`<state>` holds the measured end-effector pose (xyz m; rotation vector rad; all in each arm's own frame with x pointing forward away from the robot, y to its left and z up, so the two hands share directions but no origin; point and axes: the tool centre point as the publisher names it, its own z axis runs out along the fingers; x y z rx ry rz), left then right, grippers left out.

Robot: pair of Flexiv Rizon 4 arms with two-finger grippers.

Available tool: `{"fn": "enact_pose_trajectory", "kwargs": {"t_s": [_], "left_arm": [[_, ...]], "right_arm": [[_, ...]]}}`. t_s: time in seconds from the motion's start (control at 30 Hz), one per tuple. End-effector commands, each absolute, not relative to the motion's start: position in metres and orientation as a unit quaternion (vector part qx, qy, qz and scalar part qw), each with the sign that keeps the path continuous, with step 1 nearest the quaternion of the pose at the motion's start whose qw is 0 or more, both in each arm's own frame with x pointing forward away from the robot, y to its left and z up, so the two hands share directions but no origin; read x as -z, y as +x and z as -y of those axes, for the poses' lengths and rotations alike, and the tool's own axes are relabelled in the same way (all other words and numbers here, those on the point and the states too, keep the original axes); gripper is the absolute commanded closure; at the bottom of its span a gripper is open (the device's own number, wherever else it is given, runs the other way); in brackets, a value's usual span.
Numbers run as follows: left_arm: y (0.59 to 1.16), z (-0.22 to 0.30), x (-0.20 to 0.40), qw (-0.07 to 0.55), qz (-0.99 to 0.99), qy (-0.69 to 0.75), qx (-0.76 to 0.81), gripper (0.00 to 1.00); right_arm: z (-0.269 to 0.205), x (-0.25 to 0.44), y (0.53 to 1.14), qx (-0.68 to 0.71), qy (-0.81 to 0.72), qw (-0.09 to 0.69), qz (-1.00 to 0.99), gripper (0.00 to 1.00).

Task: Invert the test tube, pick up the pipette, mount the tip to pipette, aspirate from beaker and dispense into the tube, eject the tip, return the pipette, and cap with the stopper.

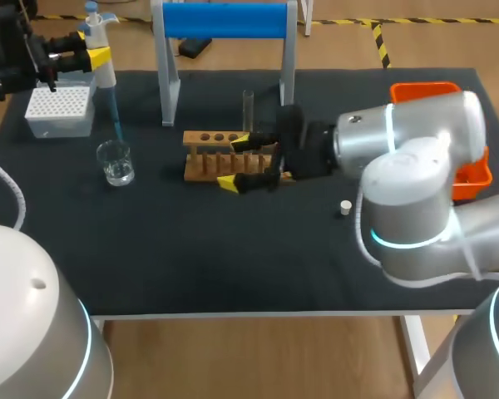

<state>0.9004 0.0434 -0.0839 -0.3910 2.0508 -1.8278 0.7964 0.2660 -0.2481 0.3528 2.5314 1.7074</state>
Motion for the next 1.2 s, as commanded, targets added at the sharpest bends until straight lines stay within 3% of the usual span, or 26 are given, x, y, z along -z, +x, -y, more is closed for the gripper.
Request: {"fn": "enact_pose_trajectory", "kwargs": {"t_s": [0.03,1.2], "left_arm": [[0.901,-0.042,0.084,0.184,-0.726,-0.139,0.648,1.00],[0.901,-0.042,0.084,0.184,-0.726,-0.139,0.648,1.00]], "right_arm": [[-0.306,0.269,0.805,-0.550,0.131,0.045,-0.824,0.00],[-0.345,0.321,0.829,-0.531,0.108,0.087,-0.836,0.00]]}}
